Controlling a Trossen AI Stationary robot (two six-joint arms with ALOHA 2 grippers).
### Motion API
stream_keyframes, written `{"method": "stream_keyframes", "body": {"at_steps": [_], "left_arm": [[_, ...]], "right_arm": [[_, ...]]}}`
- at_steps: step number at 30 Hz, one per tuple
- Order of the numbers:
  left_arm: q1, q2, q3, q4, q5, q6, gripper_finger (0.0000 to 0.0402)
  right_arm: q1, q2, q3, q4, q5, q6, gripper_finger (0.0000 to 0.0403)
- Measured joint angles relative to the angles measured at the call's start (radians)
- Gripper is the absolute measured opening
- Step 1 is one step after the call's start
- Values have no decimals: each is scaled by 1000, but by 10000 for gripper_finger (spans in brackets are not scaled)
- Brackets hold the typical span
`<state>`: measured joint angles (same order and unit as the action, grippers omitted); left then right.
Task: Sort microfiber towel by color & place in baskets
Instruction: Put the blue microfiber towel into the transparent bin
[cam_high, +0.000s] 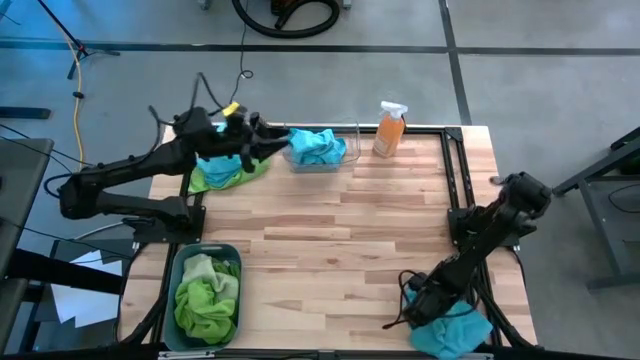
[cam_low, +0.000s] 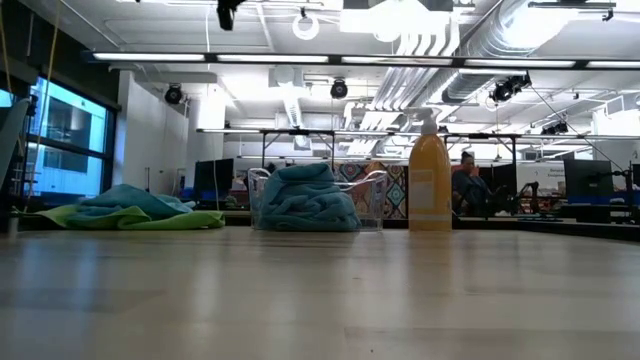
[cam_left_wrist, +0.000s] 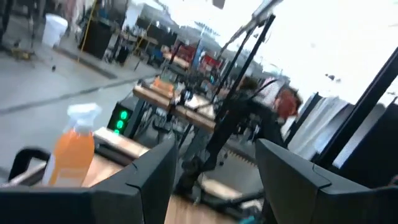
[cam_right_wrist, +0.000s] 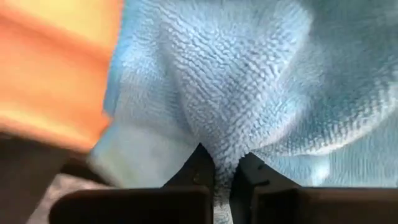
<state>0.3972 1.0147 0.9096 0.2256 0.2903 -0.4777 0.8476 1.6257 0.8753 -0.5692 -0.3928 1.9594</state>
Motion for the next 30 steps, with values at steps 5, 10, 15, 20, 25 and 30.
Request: {"method": "stream_keyframes", "body": {"at_steps": [5, 10, 15, 20, 25, 30], "left_arm": [[34, -62, 0, 80, -1, -17, 209], [55, -95, 0, 148, -1, -17, 209], [62, -107, 0, 148, -1, -21, 209], [61, -111, 0, 147, 20, -69, 209], [61, -111, 0, 147, 23, -69, 209], [61, -110, 0, 175, 23, -69, 209]], "right_arm": [[-45, -109, 116, -207, 172, -97, 4], [-126, -210, 195, -223, 385, -301, 3], [-263, -248, 218, -104, 462, -638, 2], [-461, -222, 217, 66, 436, -1002, 1], [-690, -197, 217, 286, 379, -1351, 1], [-930, -196, 217, 558, 248, -1593, 1]]}}
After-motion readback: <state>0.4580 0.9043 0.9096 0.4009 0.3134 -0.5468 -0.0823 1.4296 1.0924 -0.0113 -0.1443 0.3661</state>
